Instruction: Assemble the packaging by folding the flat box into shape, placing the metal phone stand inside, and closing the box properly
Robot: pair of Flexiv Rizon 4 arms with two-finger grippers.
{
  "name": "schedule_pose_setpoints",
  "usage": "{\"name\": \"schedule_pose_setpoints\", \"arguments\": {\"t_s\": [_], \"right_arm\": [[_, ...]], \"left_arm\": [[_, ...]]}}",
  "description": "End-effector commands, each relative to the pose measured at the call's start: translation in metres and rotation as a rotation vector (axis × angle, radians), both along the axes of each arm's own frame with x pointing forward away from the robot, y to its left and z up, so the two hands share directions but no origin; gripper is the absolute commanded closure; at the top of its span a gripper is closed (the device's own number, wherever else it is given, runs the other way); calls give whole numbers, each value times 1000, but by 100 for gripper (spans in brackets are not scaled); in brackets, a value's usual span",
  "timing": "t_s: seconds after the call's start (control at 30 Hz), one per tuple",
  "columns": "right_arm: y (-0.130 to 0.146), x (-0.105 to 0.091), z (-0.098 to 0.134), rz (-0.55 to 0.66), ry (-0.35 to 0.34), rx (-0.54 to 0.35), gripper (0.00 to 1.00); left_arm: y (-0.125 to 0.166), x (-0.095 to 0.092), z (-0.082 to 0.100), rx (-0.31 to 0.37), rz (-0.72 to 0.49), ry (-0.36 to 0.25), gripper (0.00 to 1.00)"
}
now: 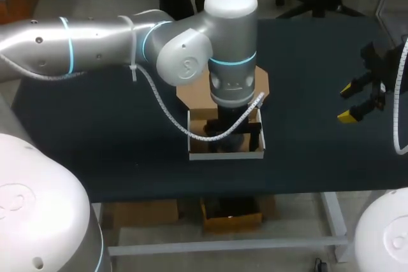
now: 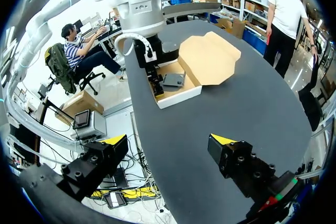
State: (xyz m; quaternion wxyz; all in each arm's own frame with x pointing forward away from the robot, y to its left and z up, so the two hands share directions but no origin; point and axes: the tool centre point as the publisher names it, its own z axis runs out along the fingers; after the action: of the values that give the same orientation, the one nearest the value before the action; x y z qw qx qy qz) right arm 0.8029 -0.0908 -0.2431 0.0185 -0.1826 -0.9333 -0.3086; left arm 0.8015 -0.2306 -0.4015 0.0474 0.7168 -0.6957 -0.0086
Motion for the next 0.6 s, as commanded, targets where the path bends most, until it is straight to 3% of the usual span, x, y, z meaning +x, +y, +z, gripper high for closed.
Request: {"name": "schedule_pose_setpoints", "arguments": {"t_s": [0.03, 0.6], "right_arm": [[-1, 0, 2, 3, 3, 0, 0], [-1, 0, 2, 3, 3, 0, 0]], "left_arm": [[-1, -9, -1, 3, 7, -6, 0], [0, -34, 1, -6, 57, 6, 0]]}}
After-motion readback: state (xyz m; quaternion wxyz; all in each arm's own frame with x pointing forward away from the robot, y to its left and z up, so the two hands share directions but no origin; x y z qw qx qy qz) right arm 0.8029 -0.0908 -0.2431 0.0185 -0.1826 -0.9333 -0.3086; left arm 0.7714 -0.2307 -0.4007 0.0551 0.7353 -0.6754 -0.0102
